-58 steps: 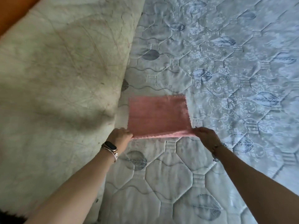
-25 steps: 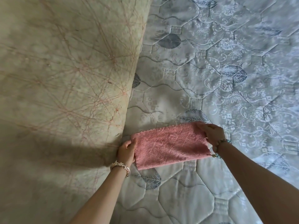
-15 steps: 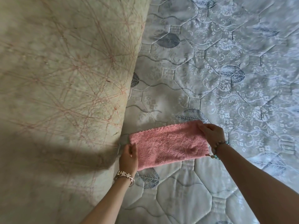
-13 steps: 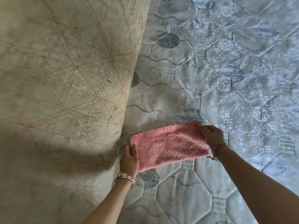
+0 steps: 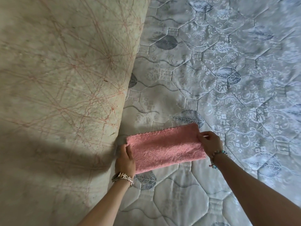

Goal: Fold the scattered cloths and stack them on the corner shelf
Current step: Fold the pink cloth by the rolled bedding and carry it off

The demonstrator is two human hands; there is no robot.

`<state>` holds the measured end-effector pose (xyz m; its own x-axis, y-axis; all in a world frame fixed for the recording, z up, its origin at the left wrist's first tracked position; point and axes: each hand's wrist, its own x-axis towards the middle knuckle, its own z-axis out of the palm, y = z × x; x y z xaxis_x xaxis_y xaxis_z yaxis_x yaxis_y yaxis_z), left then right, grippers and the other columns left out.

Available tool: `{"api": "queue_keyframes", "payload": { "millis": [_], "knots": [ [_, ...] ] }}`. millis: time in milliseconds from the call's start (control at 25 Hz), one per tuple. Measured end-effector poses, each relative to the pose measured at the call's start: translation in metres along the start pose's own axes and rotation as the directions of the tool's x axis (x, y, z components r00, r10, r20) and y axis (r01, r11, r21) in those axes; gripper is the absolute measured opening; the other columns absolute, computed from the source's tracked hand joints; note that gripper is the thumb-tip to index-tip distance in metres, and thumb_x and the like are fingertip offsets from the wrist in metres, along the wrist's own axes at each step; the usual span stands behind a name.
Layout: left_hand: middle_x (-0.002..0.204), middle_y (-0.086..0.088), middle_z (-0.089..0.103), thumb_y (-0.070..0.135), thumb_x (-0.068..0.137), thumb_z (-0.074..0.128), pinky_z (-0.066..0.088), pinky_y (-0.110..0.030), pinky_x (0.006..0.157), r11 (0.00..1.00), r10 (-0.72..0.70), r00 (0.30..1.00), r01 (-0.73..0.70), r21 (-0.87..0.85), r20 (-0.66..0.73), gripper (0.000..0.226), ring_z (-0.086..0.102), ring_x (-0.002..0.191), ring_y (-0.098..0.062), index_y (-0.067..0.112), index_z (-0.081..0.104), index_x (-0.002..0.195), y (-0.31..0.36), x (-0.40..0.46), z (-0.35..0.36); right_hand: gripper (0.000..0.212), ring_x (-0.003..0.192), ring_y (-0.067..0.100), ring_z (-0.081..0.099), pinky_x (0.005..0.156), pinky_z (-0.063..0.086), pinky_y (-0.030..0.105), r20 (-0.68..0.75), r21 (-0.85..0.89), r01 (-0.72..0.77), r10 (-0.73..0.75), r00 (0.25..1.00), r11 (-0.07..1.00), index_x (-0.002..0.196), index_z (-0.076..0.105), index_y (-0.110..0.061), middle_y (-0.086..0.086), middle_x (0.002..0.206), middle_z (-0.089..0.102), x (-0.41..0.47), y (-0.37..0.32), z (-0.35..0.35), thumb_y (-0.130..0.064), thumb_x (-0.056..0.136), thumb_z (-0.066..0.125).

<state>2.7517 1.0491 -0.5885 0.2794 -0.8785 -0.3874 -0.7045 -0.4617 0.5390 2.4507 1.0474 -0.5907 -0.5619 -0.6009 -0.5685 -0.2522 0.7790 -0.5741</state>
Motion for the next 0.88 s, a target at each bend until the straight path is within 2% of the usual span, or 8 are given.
{"api": "queue_keyframes", "payload": {
  "millis": [80,200,400,560,640,720,840,880],
  "knots": [
    [0.058,0.005,0.046,0.025,0.101,0.040,0.028,-0.023,0.040,1.000,0.012,1.000,-0.012,0.024,-0.009,0.027,0.042,0.045,-0.011,0.003,0.054,0.101,-0.001,0.003,0.002,0.018,0.079,0.026,0.062,0.068,0.042,0.029,-0.007,-0.035,0.005,-0.005,1.000,0.999,0.100,0.068,-0.009,0.013,0.090,0.070,-0.001,0.002,0.002,-0.023,0.089,0.064],
    [0.072,-0.009,0.056,0.025,0.101,0.040,0.026,-0.023,0.041,0.999,0.029,1.000,-0.028,0.043,-0.013,0.029,0.045,0.048,-0.014,-0.001,0.053,0.102,-0.004,0.007,0.007,0.020,0.082,0.025,0.061,0.072,0.044,0.029,-0.017,-0.080,0.000,-0.001,1.000,0.997,0.101,0.068,-0.012,0.007,0.088,0.067,-0.001,0.001,0.004,-0.028,0.089,0.064],
    [0.061,0.001,0.047,0.023,0.101,0.040,0.025,-0.022,0.040,0.998,0.017,1.000,-0.018,0.055,0.023,0.026,0.043,0.044,-0.013,-0.001,0.050,0.102,-0.004,0.005,0.008,0.021,0.083,0.023,0.060,0.081,0.049,0.035,-0.032,-0.113,-0.012,0.008,0.999,0.994,0.103,0.068,-0.013,0.009,0.093,0.070,0.000,-0.003,0.007,-0.029,0.090,0.064],
    [0.076,-0.010,0.056,0.023,0.101,0.041,0.022,-0.023,0.040,0.996,0.024,1.000,-0.022,0.082,-0.019,0.025,0.040,0.048,-0.011,0.001,0.050,0.101,-0.009,0.004,0.013,0.018,0.088,0.027,0.064,0.084,0.053,0.040,-0.044,-0.087,-0.031,0.027,0.999,0.996,0.100,0.068,-0.014,0.010,0.095,0.071,0.000,-0.004,0.009,-0.028,0.089,0.064],
    [0.078,-0.013,0.058,0.024,0.101,0.041,0.021,-0.022,0.040,0.996,0.026,0.999,-0.023,0.084,-0.034,0.024,0.038,0.047,-0.008,0.002,0.050,0.102,-0.013,0.003,0.016,0.016,0.091,0.029,0.065,0.086,0.053,0.043,-0.047,-0.085,-0.033,0.029,0.998,0.996,0.098,0.067,-0.015,0.010,0.095,0.071,0.000,-0.004,0.010,-0.028,0.089,0.064],
    [0.080,-0.014,0.060,0.025,0.100,0.041,0.022,-0.022,0.040,0.997,0.027,0.999,-0.024,0.076,-0.041,0.024,0.040,0.048,-0.010,0.002,0.050,0.103,-0.015,0.003,0.017,0.015,0.094,0.030,0.064,0.088,0.053,0.045,-0.050,-0.099,-0.029,0.025,0.998,0.995,0.097,0.067,-0.017,0.010,0.095,0.072,0.001,-0.003,0.011,-0.029,0.089,0.064],
    [0.071,-0.006,0.057,0.027,0.100,0.041,0.029,-0.023,0.039,1.000,-0.023,0.998,0.024,0.011,-0.053,0.030,0.046,0.047,-0.016,0.000,0.048,0.110,-0.008,0.003,0.013,0.018,0.093,0.029,0.064,0.084,0.053,0.041,-0.038,-0.100,-0.026,0.022,0.999,0.995,0.099,0.065,-0.014,0.012,0.098,0.070,-0.002,-0.005,0.009,-0.030,0.090,0.063],
    [0.070,-0.004,0.056,0.028,0.099,0.043,0.036,-0.025,0.040,0.999,-0.036,0.998,0.036,0.004,-0.058,0.031,0.051,0.048,-0.019,0.000,0.046,0.112,-0.002,0.001,0.010,0.020,0.092,0.028,0.063,0.081,0.052,0.038,-0.057,-0.122,0.015,-0.022,0.998,0.992,0.100,0.063,-0.012,0.013,0.101,0.068,-0.007,-0.008,0.009,-0.030,0.091,0.062]
  ]
}}
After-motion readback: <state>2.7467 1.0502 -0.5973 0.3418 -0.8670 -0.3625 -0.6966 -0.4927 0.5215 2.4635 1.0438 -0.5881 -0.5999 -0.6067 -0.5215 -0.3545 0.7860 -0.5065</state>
